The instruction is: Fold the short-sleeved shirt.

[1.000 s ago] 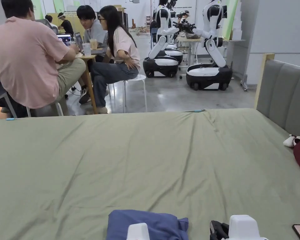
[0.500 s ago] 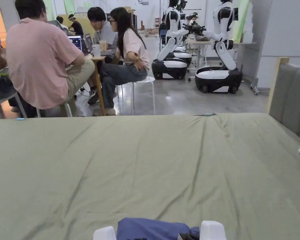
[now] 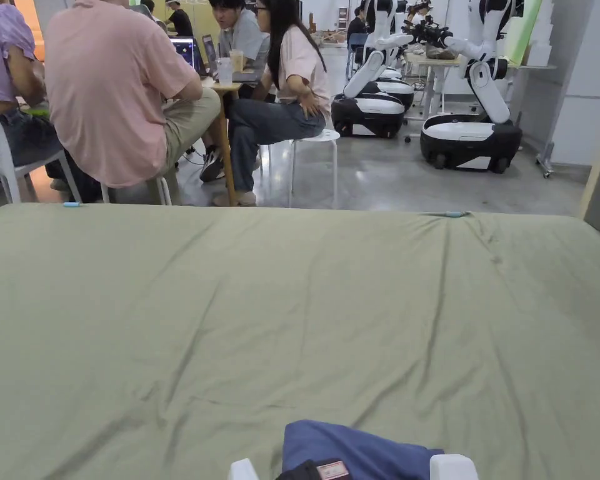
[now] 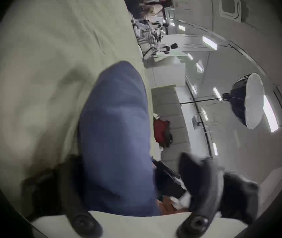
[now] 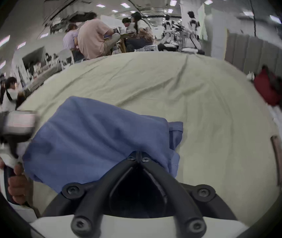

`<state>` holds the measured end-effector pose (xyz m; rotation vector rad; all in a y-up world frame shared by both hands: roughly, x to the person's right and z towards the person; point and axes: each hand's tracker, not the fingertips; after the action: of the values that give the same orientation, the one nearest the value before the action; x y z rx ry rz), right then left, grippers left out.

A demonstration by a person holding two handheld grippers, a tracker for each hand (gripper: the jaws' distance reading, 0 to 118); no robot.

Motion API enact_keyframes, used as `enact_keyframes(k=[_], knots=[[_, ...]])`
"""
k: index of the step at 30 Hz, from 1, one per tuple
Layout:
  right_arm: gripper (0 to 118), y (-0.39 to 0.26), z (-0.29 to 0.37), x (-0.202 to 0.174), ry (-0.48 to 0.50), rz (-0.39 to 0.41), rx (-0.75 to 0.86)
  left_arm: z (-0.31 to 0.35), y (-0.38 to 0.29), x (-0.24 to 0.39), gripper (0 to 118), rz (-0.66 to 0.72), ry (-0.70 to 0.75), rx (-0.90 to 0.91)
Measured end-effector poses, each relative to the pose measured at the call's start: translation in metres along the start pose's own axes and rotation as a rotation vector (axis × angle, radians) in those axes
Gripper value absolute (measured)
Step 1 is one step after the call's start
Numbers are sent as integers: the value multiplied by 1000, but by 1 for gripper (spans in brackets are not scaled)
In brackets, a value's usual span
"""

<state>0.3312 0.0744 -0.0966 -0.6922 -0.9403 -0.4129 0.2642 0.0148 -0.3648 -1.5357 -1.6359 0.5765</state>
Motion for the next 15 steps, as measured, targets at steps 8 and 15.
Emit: enact_keyframes(k=[8,15], knots=[[0,30,17,-74,-4,176,83,50,29,28,25,-252,265,51],[0,83,-5,-230,220,298,153,202,100,27,25,-352,445,184]])
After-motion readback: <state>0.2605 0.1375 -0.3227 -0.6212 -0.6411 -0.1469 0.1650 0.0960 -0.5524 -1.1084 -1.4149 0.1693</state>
